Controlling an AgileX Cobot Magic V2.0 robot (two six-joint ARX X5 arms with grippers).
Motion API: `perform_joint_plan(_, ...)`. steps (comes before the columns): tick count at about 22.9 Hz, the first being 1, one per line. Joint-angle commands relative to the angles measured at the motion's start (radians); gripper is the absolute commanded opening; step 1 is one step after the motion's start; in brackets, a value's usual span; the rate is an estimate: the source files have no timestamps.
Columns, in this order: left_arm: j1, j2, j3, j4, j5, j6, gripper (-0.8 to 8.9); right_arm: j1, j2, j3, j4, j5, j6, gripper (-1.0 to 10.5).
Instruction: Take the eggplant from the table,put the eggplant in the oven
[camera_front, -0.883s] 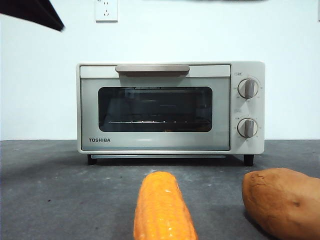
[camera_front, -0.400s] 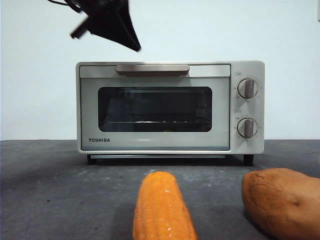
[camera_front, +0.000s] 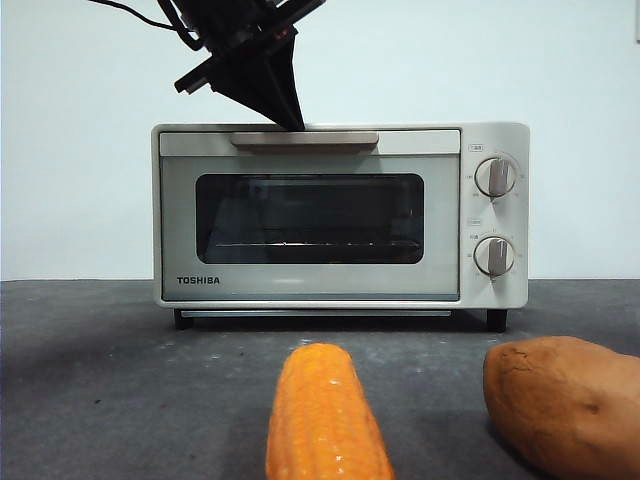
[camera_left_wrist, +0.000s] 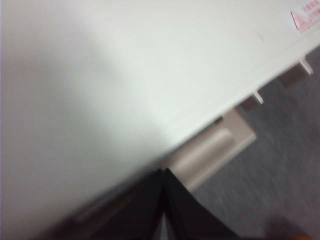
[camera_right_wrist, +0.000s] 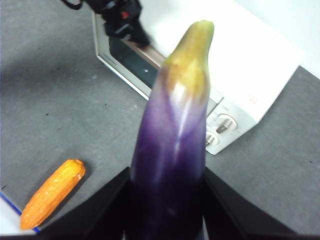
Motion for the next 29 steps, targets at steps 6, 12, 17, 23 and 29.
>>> perform_joint_plan(6, -0.076, 0.034, 0.009, -0.205, -0.008, 0.059, 0.06, 0.010, -0.010, -0.006, -0.075, 0.041, 0.032, 1.4)
perform_joint_plan(12, -0.139, 0.028, 0.009, -0.359, -0.008, 0.093, 0.06, 0.010, -0.007, -0.006, -0.075, 0.040, 0.029, 1.4)
perform_joint_plan(17, -0.182, -0.002, 0.009, -0.444, -0.008, 0.122, 0.06, 0.010, -0.001, -0.007, -0.075, 0.040, 0.029, 1.4)
perform_joint_plan(23, -0.195, -0.083, 0.009, -0.441, -0.031, 0.121, 0.06, 0.010, 0.015, -0.010, -0.075, 0.038, 0.027, 1.4)
perform_joint_plan(29, -0.134, -0.262, -0.097, -0.318, -0.198, 0.038, 0.06, 0.010, 0.085, -0.104, -0.017, 0.028, -0.087, 1.4)
